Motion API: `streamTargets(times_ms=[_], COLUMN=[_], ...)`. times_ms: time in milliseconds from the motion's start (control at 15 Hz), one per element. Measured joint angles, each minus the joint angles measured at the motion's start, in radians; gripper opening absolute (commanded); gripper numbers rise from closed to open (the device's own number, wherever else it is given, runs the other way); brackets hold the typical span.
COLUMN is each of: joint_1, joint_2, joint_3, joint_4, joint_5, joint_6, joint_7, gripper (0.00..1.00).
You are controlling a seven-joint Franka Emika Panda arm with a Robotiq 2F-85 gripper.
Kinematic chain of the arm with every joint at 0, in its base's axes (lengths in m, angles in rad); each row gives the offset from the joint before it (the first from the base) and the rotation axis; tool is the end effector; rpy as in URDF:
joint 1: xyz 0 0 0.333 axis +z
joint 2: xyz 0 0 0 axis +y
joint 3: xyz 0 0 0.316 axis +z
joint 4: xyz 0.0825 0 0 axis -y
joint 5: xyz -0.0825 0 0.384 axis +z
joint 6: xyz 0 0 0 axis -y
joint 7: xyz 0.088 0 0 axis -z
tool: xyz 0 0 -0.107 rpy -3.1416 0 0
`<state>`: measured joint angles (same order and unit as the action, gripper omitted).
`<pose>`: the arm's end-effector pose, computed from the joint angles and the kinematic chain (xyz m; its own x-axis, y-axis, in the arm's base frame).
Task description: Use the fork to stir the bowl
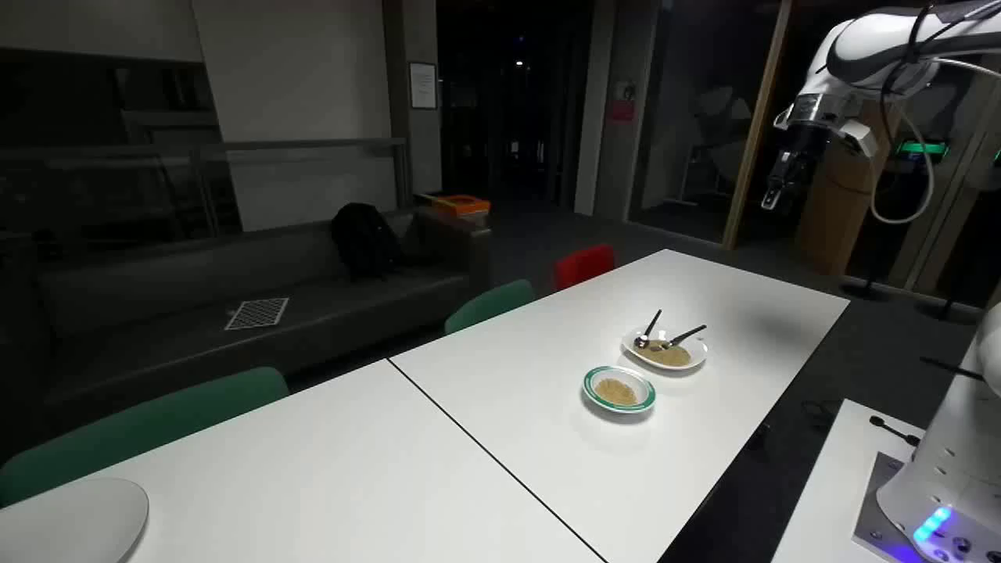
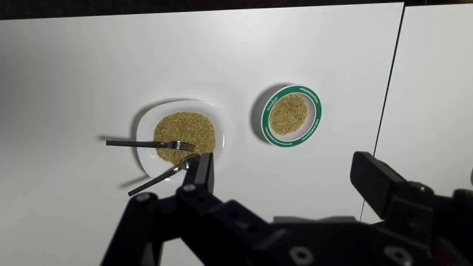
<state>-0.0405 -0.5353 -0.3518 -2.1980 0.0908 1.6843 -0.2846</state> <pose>0.3616 -0.1672 0.5761 0.9946 -0.0802 0.0665 -0.0607 -0.9650 -0.2553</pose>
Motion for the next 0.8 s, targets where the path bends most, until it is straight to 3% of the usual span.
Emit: streamTargets(times_ms=[467, 800], joint_1=[-0.004, -0.002], joint_2=[0.001, 0.008], joint_3=[0.006, 0.0], joint_4=[-0.003, -0.003], joint_5=[0.0, -0.009], joint_6=[0.0, 0.004], joint_7=[-0.017, -0.259], gripper=[1.0, 1.0])
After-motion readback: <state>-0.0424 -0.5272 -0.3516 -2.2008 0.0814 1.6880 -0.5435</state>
